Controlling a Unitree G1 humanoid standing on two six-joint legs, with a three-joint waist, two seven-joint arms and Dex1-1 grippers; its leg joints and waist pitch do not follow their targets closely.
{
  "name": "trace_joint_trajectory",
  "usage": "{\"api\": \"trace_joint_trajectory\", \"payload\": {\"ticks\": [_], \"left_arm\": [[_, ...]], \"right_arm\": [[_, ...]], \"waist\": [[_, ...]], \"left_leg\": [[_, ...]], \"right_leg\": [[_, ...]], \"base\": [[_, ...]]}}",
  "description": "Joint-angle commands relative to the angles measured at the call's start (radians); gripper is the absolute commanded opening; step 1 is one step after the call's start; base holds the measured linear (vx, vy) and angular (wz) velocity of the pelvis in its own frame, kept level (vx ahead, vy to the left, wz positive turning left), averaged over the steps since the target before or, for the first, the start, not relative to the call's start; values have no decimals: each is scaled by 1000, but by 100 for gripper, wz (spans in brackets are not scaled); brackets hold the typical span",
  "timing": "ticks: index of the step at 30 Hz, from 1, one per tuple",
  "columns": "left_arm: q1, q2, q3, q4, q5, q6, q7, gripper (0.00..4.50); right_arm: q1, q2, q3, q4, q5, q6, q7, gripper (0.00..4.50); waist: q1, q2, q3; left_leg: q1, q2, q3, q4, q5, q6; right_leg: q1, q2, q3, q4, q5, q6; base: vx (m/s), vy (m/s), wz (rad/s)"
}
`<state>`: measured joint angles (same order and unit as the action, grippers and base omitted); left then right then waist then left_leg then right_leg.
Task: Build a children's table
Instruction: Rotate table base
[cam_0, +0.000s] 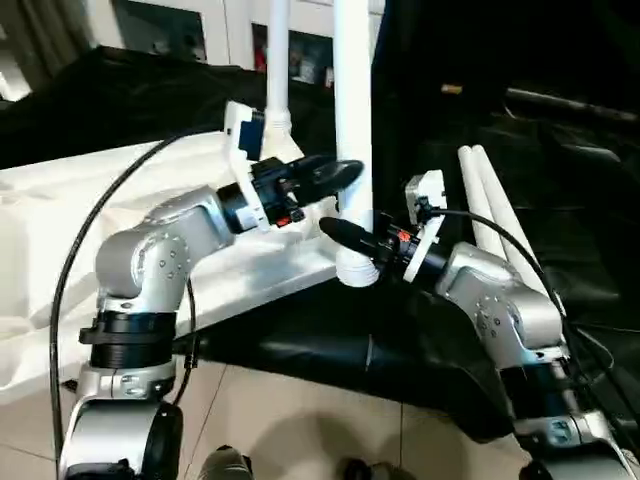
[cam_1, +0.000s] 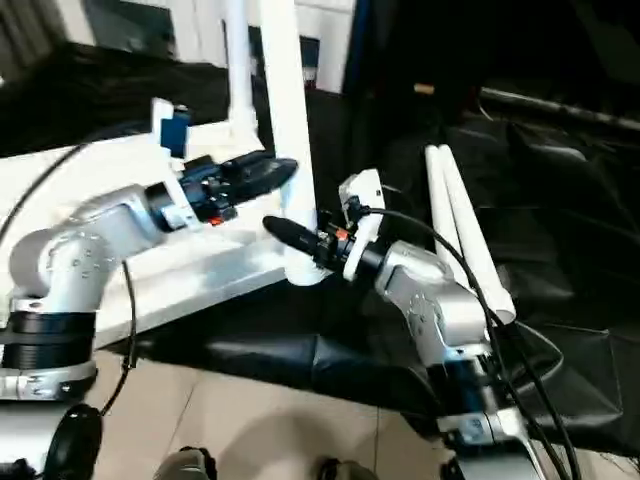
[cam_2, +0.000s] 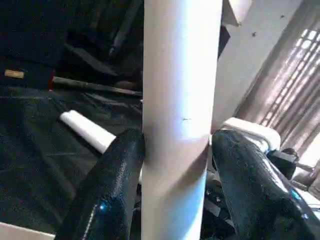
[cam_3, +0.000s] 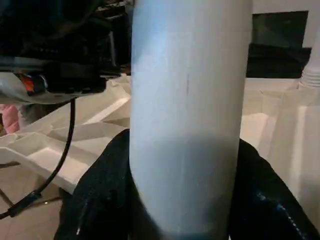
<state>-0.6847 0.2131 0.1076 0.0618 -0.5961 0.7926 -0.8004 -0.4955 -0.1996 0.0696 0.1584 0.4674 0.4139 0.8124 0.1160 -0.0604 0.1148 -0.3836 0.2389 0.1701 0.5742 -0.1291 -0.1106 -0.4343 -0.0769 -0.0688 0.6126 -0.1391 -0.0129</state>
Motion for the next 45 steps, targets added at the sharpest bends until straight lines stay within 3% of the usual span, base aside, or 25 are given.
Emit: {"api": "trace_joint_trajectory", "payload": {"ticks": [1, 3, 4, 6, 7, 9, 13, 17, 20, 25, 27, 28, 31, 32, 33, 36, 45], "left_arm": [[-24, -9, -20, -12, -19, 20, 2, 302], [-22, -13, -21, -16, -17, 27, 6, 316], [-20, -20, -25, -11, -2, 25, 30, 327], [-26, -28, -23, 8, 11, 29, 75, 332], [-32, -33, -17, 23, 15, 34, 100, 291], [-47, -44, 10, 50, 9, 43, 135, 294], [-62, -61, 58, 66, -18, 59, 172, 250], [-66, -66, 73, 57, -53, 81, 177, 206], [-72, -69, 83, 64, -65, 92, 200, 199], [-92, -68, 94, 66, -69, 96, 231, 195], [-96, -64, 85, 64, -54, 94, 244, 193], [-98, -61, 76, 62, -40, 92, 253, 193], [-102, -53, 50, 56, -7, 84, 271, 193], [-100, -43, 12, 40, 41, 70, 300, 193], [-100, -41, 6, 37, 49, 69, 306, 191], [-102, -41, -8, 28, 73, 59, 333, 186], [-101, -37, -54, -14, 109, 48, 356, 186]], "right_arm": [[10, -6, 4, -25, 4, 13, -6, 189], [15, -4, 8, -31, 1, 18, -11, 189], [20, -2, 13, -40, -2, 23, -15, 189], [25, 1, 16, -50, -4, 29, -19, 189], [28, 2, 16, -55, -5, 33, -21, 189], [33, 4, 16, -59, -6, 33, -23, 189], [41, 6, 21, -61, -10, 32, -29, 189], [46, 5, 22, -70, -10, 37, -31, 189], [42, 6, 19, -65, -10, 37, -35, 189], [29, 3, 19, -54, -24, 22, -41, 189], [26, 6, 15, -52, -18, 27, -41, 189], [24, 7, 13, -50, -14, 30, -40, 224], [17, 6, 12, -43, -11, 38, -37, 259], [8, 4, 21, -39, -44, 38, -74, 259], [5, 5, 22, -36, -50, 39, -83, 268], [-8, 4, 26, -25, -66, 49, -107, 297], [-60, 42, 1, 8, -96, 127, -238, 299]], "waist": [[4, 18, -105], [3, 17, -106], [4, 23, -107], [4, 24, -108], [4, 23, -109], [3, 24, -110], [0, 27, -110], [1, 25, -111], [3, 29, -112], [3, 26, -114], [4, 25, -115], [4, 25, -115], [5, 23, -116], [4, 14, -117], [4, 20, -116], [4, 14, -118], [2, 13, -121]], "left_leg": [[21, -22, 11, -52, -326, -26], [19, -23, 10, -52, -330, -26], [19, -23, 9, -52, -334, -26], [17, -24, 7, -51, -345, -25], [19, -25, 8, -49, -353, -23], [19, -27, 7, -48, -358, -22], [15, -28, 3, -46, -371, -22], [19, -28, 4, -45, -378, -17], [21, -28, 5, -44, -374, -15], [17, -26, 4, -46, -356, -16], [16, -26, 5, -45, -347, -16], [16, -26, 5, -45, -346, -16], [14, -24, 6, -46, -328, -16], [12, -24, 7, -45, -322, -16], [14, -23, 5, -47, -321, -22], [14, -23, 7, -45, -306, -23], [11, -23, 9, -44, -278, -35]], "right_leg": [[61, -42, 26, -93, -459, -93], [62, -41, 23, -96, -482, -78], [60, -41, 22, -99, -489, -72], [60, -39, 18, -99, -496, -67], [58, -38, 17, -102, -505, -61], [57, -37, 15, -104, -520, -53], [58, -38, 9, -107, -536, -41], [55, -36, 9, -107, -518, -51], [54, -37, 10, -107, -511, -53], [59, -36, 12, -99, -472, -62], [60, -37, 14, -96, -453, -69], [59, -37, 14, -96, -451, -71], [62, -37, 17, -90, -421, -77], [64, -36, 18, -89, -414, -75], [61, -36, 19, -88, -417, -72], [62, -39, 20, -85, -416, -72], [62, -38, 25, -75, -346, -90]], "base": [[0, 0, 0], [0, 0, 0], [0, 0, 0], [0, 0, 0], [0, 0, 0], [0, 0, 0], [0, 0, 0], [0, 0, 0], [0, 0, 0], [0, 0, 0], [0, 0, 0], [0, 0, 0], [0, 0, 0], [0, 0, 0], [0, 0, 0], [0, 0, 0], [0, 0, 0]]}}
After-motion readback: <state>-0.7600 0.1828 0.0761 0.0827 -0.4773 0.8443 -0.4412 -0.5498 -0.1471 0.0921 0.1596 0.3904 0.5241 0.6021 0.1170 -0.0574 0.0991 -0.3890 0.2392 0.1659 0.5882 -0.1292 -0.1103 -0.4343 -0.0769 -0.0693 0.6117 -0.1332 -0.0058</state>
